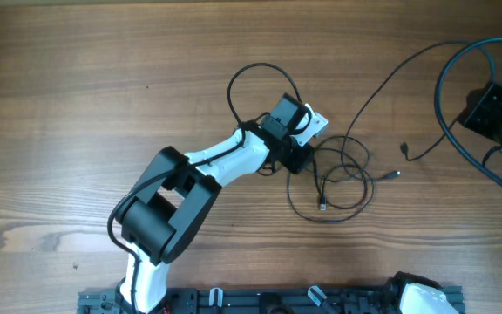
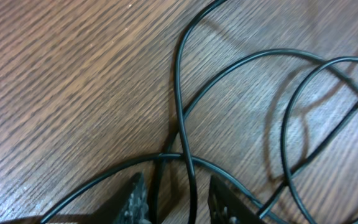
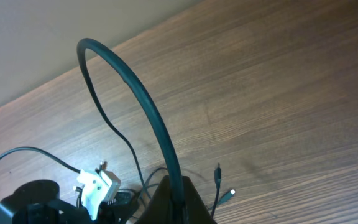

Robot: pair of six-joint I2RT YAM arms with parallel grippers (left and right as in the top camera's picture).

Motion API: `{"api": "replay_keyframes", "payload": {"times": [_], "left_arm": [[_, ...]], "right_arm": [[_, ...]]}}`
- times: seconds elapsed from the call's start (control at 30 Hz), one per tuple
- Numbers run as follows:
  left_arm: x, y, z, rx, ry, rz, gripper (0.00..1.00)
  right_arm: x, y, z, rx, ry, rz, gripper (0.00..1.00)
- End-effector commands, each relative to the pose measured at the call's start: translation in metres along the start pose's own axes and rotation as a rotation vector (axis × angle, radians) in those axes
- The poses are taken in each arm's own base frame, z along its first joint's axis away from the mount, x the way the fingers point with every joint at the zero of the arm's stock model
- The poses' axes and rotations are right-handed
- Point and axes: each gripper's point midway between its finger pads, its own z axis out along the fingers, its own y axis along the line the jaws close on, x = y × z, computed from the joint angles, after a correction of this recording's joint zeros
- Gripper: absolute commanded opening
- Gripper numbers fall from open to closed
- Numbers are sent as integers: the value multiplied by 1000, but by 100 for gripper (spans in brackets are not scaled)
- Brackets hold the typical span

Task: Untangle cables

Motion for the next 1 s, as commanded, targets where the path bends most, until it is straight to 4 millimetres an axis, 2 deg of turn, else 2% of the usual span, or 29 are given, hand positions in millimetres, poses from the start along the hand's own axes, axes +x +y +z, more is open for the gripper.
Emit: {"api": "replay_keyframes", "payload": {"times": [0.0, 0.1, 0.27, 0.4, 0.57, 0.67, 0.73, 0.9, 0.97], "left_arm": [[11, 9, 9, -63, 38, 5, 36], [11, 9, 9, -63, 37, 5, 47], [13, 7, 9, -65, 46, 10, 51], [14, 0, 12, -95, 53, 37, 45], [14, -4, 14, -94, 55, 47, 23], [15, 8, 12, -164, 59, 48, 9], [17, 21, 9, -246, 71, 48, 4], [18, 70, -10, -515, 57, -43, 4], [21, 83, -15, -538, 64, -73, 4]], "right_arm": [[-1, -1, -4, 6, -14, -12, 4], [-1, -1, -4, 6, -14, -12, 4], [-1, -1, -4, 6, -15, -12, 4], [-2, 0, -4, 5, -18, -12, 4], [-2, 0, -4, 5, -18, -13, 4], [-2, 0, -4, 4, -18, -12, 4], [-2, 0, -4, 5, -18, -12, 4], [-2, 0, -4, 5, -18, -12, 4], [-2, 0, -4, 5, -17, -13, 4]]}}
